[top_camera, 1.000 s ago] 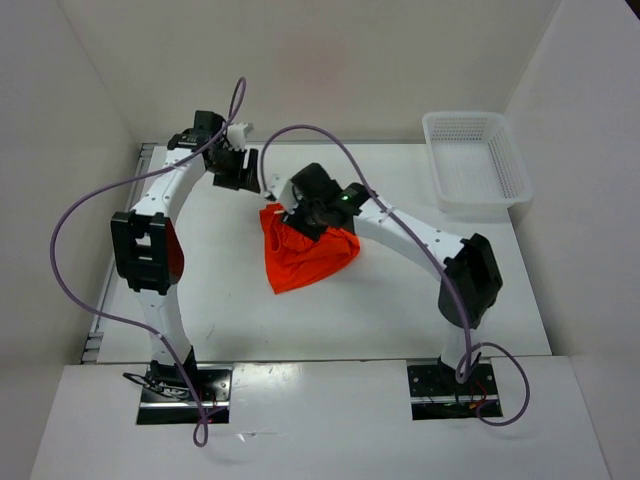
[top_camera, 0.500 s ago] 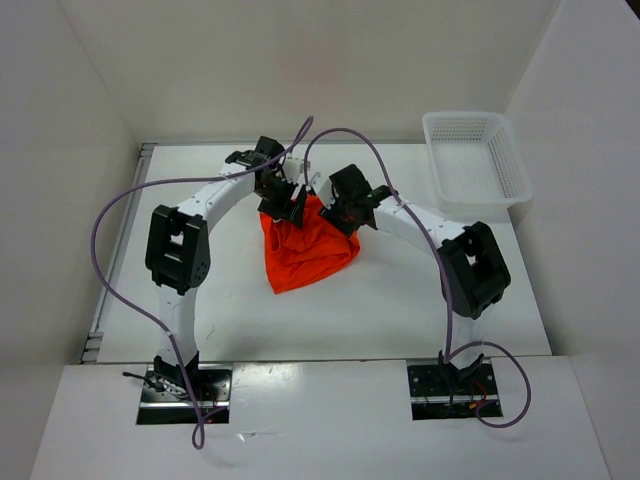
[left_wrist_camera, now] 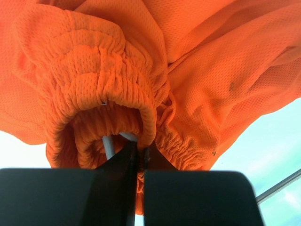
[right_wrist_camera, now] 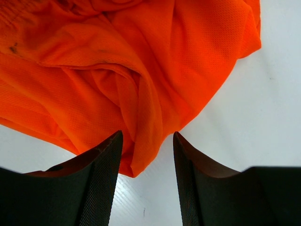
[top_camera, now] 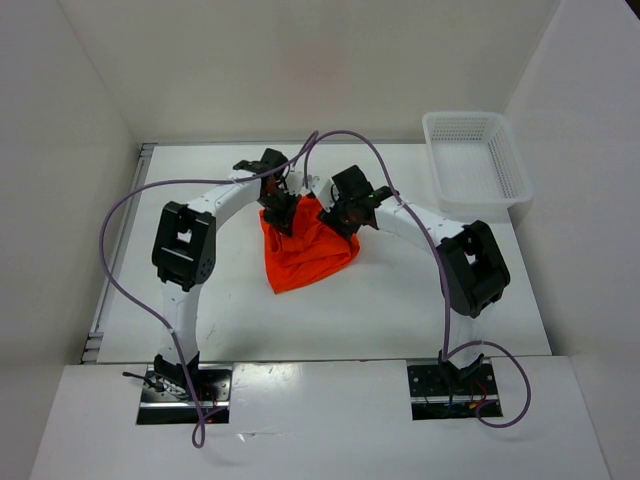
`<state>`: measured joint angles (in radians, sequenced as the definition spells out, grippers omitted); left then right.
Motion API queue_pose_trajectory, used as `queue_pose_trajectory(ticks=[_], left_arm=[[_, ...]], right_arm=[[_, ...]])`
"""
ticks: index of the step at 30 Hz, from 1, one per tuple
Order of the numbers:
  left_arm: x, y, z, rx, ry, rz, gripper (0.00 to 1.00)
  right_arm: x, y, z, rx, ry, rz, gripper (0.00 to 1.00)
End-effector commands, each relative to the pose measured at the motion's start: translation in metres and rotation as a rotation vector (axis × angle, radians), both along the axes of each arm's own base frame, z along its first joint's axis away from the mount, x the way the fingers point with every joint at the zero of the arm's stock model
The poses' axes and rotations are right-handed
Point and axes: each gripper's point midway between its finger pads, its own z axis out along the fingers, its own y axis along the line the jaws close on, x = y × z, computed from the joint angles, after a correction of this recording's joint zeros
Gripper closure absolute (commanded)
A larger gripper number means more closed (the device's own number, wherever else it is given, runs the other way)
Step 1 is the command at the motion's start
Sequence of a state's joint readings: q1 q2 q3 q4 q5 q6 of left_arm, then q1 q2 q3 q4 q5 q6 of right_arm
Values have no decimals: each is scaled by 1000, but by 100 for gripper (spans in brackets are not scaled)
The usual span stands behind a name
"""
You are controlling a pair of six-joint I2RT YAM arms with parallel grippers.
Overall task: Fold and stack the shorts
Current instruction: Fold the shorts
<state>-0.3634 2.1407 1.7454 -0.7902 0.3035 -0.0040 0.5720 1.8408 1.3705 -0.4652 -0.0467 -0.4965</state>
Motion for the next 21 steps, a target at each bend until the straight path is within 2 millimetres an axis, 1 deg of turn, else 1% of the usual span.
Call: queue_pose_trajectory(ticks=[1,2,3,4,5,6,7,8,9,10,11,12,13,14,16,17,18,19,20,21], left_arm=[[4,13,20,-10,-35,26,100],[3,15,35,-23,-43,31,100],[5,19,44,-26,-52,40,100],[7,25,61,-33,-74,54,100],[6,25,69,-36,-83,54,100],[5,30,73,-36,-81,63,100],[4,30,79,-38,-89,63,100],[-2,30,81,-44,-75,60,99],[-5,31,76,-40,-62,60,99],[-9,32,71,-34,-45,60,97],[-13,31,67,-40,-27,56,97],[-21,32,59,-39,4,53,97],[-22,36,55,-35,15,63,97],[-24,37,52,-32,26,63,97],[-19,44,55,-20,2,80,97],[-16,52,54,-10,-1,101,97],[-10,66,53,11,-7,136,97],[-9,75,54,21,-10,157,97],[-7,82,54,21,-10,174,97],[-5,95,53,33,-4,206,97]], right_arm=[[0,9,10,50,-3,37,47],[0,9,4,43,9,37,47],[0,9,1,44,8,37,47],[0,7,-8,30,13,30,47],[3,8,-16,26,19,13,47],[9,9,-20,31,9,-6,49],[9,12,-24,21,4,-5,51],[13,9,-29,2,-5,-20,52],[15,8,-37,-11,-3,-28,54],[18,7,-39,-16,-11,-34,57],[20,5,-39,-25,-18,-42,64],[24,8,-38,-14,-25,-50,70],[25,7,-38,-21,-29,-56,75],[25,7,-38,-21,-29,-56,88],[31,4,-23,-22,-71,-76,99],[33,3,-15,-27,-92,-73,100],[30,-2,-11,-36,-98,-82,100],[26,-6,4,-41,-125,-58,100],[21,-10,8,-45,-133,-48,100],[17,-13,14,-50,-138,-40,100]])
